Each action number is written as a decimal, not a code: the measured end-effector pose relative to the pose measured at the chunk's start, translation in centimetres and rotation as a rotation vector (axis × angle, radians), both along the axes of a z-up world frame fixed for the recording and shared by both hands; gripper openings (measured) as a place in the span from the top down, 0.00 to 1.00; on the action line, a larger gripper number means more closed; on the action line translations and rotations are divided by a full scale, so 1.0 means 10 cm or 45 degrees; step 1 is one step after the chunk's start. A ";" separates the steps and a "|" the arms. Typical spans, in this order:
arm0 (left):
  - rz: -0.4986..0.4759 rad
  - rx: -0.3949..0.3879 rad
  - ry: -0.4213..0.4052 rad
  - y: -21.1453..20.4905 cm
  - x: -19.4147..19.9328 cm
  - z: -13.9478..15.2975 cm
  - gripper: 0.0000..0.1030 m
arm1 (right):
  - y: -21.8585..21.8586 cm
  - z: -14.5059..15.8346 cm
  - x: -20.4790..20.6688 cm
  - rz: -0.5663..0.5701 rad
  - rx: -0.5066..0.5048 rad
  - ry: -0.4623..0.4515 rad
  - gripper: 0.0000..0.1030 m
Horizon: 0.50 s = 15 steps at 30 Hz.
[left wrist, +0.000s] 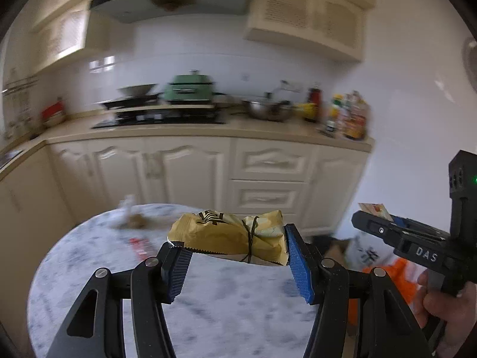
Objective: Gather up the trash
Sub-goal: 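Carry the held wrapper and yellow package over to the blue bin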
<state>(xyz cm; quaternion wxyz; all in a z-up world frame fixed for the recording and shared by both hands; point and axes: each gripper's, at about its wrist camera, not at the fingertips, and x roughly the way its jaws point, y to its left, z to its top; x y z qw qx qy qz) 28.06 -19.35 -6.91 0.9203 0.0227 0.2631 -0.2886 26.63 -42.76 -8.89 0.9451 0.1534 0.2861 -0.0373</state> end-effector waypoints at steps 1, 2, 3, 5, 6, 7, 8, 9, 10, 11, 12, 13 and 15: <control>-0.044 -0.002 0.011 -0.13 -0.03 -0.02 0.47 | -0.11 0.01 -0.09 -0.035 0.008 -0.001 0.55; -0.090 0.000 0.022 -0.26 -0.06 -0.04 0.47 | -0.22 0.00 -0.17 -0.071 0.010 0.000 0.55; -0.120 0.004 0.026 -0.36 -0.07 -0.06 0.47 | -0.31 0.00 -0.25 -0.101 0.008 0.002 0.55; -0.207 0.010 0.061 -0.62 -0.14 -0.12 0.47 | -0.57 -0.05 -0.45 -0.192 0.022 0.016 0.55; -0.250 0.016 0.079 -0.75 -0.16 -0.15 0.47 | -0.65 -0.08 -0.52 -0.220 0.027 0.022 0.55; -0.298 0.025 0.098 -0.89 -0.19 -0.20 0.47 | -0.79 -0.13 -0.63 -0.273 0.027 0.040 0.55; -0.358 0.031 0.130 -1.05 -0.24 -0.27 0.47 | -0.90 -0.19 -0.72 -0.313 0.033 0.057 0.55; -0.389 0.031 0.149 -1.15 -0.24 -0.30 0.47 | -1.00 -0.24 -0.78 -0.342 0.046 0.071 0.55; -0.433 0.037 0.177 -1.27 -0.28 -0.37 0.47 | -1.08 -0.30 -0.84 -0.369 0.058 0.084 0.55; -0.468 0.057 0.197 -1.41 -0.33 -0.44 0.47 | -1.19 -0.39 -0.93 -0.410 0.065 0.108 0.55; -0.495 0.071 0.209 -1.49 -0.34 -0.48 0.47 | -1.27 -0.45 -0.98 -0.437 0.071 0.128 0.55; -0.528 0.088 0.225 -1.60 -0.40 -0.54 0.47 | -1.35 -0.52 -1.04 -0.462 0.089 0.147 0.55; -0.579 0.124 0.258 -1.79 -0.46 -0.65 0.47 | -1.48 -0.67 -1.13 -0.499 0.118 0.179 0.55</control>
